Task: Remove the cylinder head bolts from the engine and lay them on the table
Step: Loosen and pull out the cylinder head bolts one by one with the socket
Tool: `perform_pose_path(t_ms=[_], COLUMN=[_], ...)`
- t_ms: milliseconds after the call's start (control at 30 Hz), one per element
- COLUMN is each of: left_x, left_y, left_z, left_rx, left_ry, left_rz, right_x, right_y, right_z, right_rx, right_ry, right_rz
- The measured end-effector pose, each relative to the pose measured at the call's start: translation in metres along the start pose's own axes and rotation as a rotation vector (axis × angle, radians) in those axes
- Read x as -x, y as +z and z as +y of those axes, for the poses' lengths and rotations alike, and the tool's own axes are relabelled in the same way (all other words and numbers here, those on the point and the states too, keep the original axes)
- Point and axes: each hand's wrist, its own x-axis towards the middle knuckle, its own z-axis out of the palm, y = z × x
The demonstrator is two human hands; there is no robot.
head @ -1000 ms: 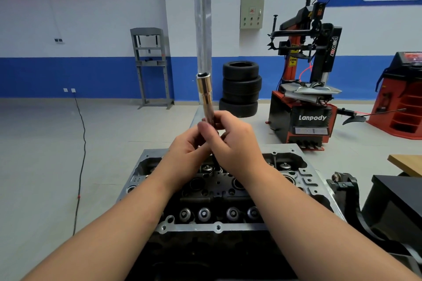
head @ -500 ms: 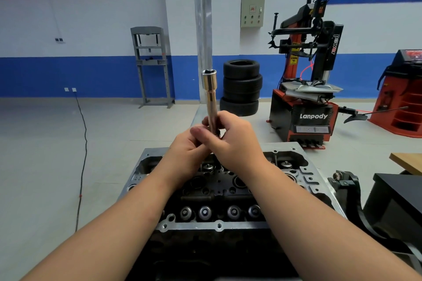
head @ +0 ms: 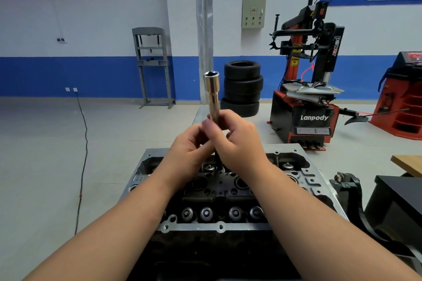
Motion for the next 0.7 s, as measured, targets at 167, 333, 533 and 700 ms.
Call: perform_pose_path(t_ms=[167, 333, 533, 700], left_x=[0.0024, 0.0021, -0.0044, -0.0032], left_y=[0.0017, -0.0009, 0.0007, -0.0015], left_z=[0.0000, -0.0021, -0.0022, -0.0045], left_rx=[0.014, 0.016, 0.023, 0.110], left_ry=[0.010, -0.026, -0.027, -0.047], left_rz=[-0.034, -0.063, -0.007, -0.013], right_x=[-0.0012, -0.0002, -0.0006, -0.0003], right_y=[0.0004, 0.0009, 0.0038, 0.0022], right_z=[0.0012, 0.0005, 0.0004, 0.0010], right_rx=[-0.008, -0.057, -0.040, -0.009], right_ry=[0.034, 0.040, 0.059, 0.024], right_rz=[0.068, -0.028, -0.007, 0.044])
